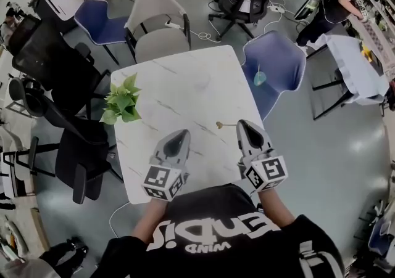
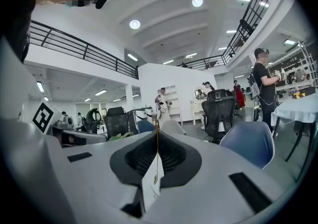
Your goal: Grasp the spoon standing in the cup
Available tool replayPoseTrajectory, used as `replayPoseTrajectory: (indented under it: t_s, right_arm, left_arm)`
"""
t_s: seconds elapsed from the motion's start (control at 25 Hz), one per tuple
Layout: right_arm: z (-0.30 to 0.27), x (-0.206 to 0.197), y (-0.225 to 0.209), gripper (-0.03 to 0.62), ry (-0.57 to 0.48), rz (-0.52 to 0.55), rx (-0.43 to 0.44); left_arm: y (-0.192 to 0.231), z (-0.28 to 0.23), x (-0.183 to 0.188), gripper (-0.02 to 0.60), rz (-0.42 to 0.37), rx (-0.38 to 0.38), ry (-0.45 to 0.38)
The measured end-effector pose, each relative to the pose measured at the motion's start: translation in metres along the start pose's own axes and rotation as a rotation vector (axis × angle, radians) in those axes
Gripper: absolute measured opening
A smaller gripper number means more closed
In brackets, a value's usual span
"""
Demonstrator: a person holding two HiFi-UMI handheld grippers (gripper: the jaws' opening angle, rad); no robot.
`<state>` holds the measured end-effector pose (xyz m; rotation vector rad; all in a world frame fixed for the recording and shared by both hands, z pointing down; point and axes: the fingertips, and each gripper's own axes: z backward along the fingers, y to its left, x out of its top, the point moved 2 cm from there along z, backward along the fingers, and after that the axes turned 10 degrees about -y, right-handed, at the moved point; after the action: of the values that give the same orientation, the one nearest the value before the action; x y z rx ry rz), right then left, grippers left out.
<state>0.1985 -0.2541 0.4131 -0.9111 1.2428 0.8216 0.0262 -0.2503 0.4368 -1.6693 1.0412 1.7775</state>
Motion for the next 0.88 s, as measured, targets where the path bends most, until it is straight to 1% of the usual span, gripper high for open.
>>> replayPoseTrajectory:
  t_s: [0.2,0.32,0.52,0.88]
  right_arm:
    - [0.012,-0.018,0.003,0.014,0.018,0.025,-0.008]
    - [0.016,-0.028,0.005,0.014,0.028,0.02,-0.014]
    - [0.02,-0.034,0.007,0.014,0.049,0.009,-0.025]
    - [0.022,-0.038,0.005,0.014,0.057,-0.003,-0.037]
  left_arm:
    - [-0.003,0.003,0.0,0.014,0.0,0.0,-0.003]
    - [-0.004,0.006,-0.001,0.014,0.003,-0.001,-0.001]
    - [-0.005,0.008,-0.001,0.014,0.009,-0.002,0.0]
    - [-0.006,0.01,0.0,0.014,0.018,-0.002,-0.007]
